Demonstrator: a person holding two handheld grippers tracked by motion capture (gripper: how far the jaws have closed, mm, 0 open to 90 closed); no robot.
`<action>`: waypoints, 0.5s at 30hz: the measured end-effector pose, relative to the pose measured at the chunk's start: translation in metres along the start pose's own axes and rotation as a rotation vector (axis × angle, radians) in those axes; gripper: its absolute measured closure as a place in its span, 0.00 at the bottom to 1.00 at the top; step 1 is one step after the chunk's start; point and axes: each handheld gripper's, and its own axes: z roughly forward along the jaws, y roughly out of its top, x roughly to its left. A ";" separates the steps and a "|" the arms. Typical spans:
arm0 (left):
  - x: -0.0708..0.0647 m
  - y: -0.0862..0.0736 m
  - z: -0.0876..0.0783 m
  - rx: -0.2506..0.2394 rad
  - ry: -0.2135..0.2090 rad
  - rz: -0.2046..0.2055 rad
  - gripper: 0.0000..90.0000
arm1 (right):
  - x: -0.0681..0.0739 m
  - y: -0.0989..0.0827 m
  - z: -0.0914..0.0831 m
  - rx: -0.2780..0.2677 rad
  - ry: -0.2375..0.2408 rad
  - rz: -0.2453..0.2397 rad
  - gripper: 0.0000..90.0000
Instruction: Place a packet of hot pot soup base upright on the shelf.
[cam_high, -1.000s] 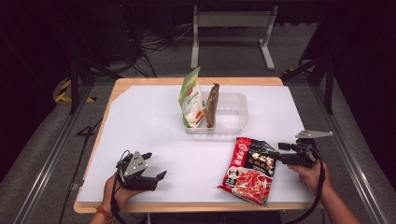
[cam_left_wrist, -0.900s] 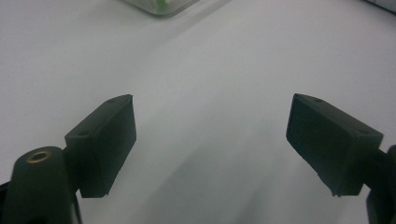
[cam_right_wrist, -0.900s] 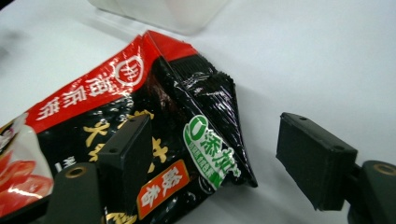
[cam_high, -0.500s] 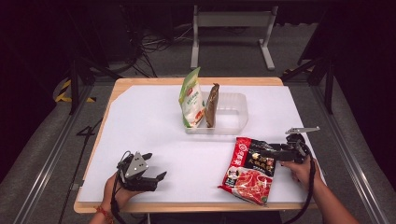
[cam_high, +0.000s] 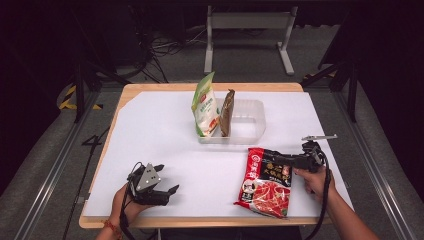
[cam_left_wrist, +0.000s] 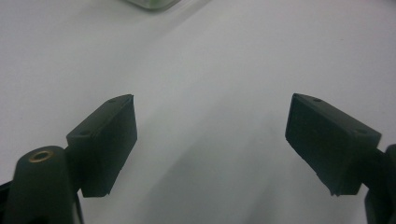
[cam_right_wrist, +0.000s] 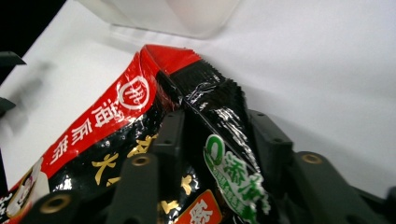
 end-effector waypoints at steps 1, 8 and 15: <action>0.000 0.000 0.000 -0.001 0.000 0.000 0.19 | -0.001 0.000 -0.001 -0.008 0.007 0.001 0.76; 0.002 -0.002 -0.001 0.002 0.010 0.001 0.20 | -0.002 -0.002 -0.009 -0.059 0.073 -0.025 0.92; 0.008 -0.002 -0.004 -0.026 0.022 -0.030 0.20 | 0.004 0.001 -0.017 -0.105 0.113 -0.092 0.97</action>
